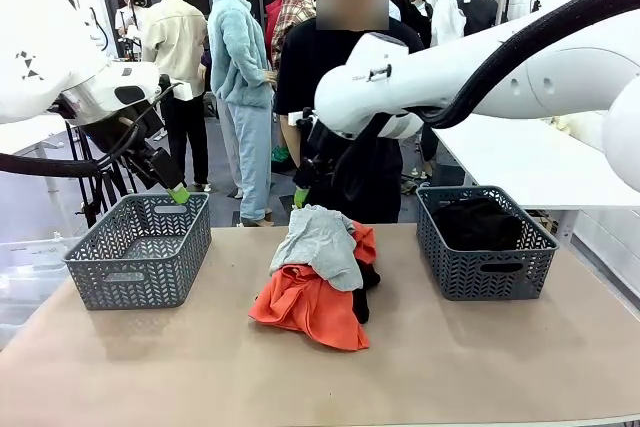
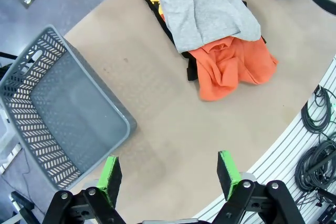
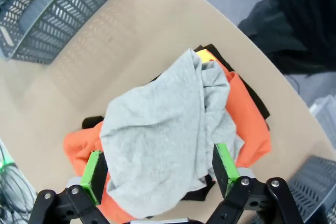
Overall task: Sort the tops and bottoms.
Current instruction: Lift clothes from the center of the table with your right hand, then sort the clothes according to human instructions.
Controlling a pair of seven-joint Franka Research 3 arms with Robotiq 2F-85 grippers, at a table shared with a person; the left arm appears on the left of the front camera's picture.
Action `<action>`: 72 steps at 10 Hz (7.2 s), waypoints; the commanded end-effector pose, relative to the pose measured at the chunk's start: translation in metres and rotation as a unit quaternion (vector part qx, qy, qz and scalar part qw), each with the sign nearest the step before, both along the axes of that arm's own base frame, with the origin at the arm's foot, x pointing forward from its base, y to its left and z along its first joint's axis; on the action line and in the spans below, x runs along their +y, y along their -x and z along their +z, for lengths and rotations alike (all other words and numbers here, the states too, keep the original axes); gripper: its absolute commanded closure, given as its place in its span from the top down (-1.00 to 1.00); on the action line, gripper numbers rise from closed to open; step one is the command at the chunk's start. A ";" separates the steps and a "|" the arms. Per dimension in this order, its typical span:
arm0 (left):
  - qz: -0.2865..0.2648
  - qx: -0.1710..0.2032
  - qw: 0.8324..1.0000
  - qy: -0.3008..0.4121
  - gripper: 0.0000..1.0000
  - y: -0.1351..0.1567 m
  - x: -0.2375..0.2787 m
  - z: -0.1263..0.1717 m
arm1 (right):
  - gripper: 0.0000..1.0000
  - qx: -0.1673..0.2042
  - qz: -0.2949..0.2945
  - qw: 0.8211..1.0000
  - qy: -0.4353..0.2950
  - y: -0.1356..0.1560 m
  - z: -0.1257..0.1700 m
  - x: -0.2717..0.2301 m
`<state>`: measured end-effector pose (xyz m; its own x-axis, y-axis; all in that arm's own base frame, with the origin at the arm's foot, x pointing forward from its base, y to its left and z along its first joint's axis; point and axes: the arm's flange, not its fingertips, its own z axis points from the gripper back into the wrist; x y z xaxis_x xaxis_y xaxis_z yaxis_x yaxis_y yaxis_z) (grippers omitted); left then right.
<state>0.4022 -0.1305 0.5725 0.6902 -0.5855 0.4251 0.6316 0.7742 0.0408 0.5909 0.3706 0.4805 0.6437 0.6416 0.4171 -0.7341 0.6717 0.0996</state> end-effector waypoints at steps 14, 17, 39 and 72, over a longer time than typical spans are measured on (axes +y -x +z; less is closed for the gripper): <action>0.002 -0.002 1.000 0.000 0.90 -0.002 0.001 0.002 | 0.49 0.097 -0.094 0.983 0.121 -0.061 -0.064 0.018; 0.002 -0.002 1.000 0.000 0.90 -0.002 0.001 0.002 | -0.60 0.102 -0.095 0.983 0.121 -0.055 -0.061 0.022; 0.002 -0.002 1.000 0.000 0.90 -0.002 0.001 0.002 | -1.00 0.045 -0.180 0.979 0.085 0.027 0.136 0.003; 0.002 -0.002 1.000 0.000 0.90 -0.002 0.001 0.002 | -1.00 0.045 -0.180 0.979 0.085 0.027 0.136 0.003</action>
<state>0.4025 -0.1304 0.5732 0.6898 -0.5851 0.4264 0.6314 0.7744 0.0412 0.5641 0.3734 0.6133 0.8696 0.4250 0.2512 -0.4405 0.8977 0.0059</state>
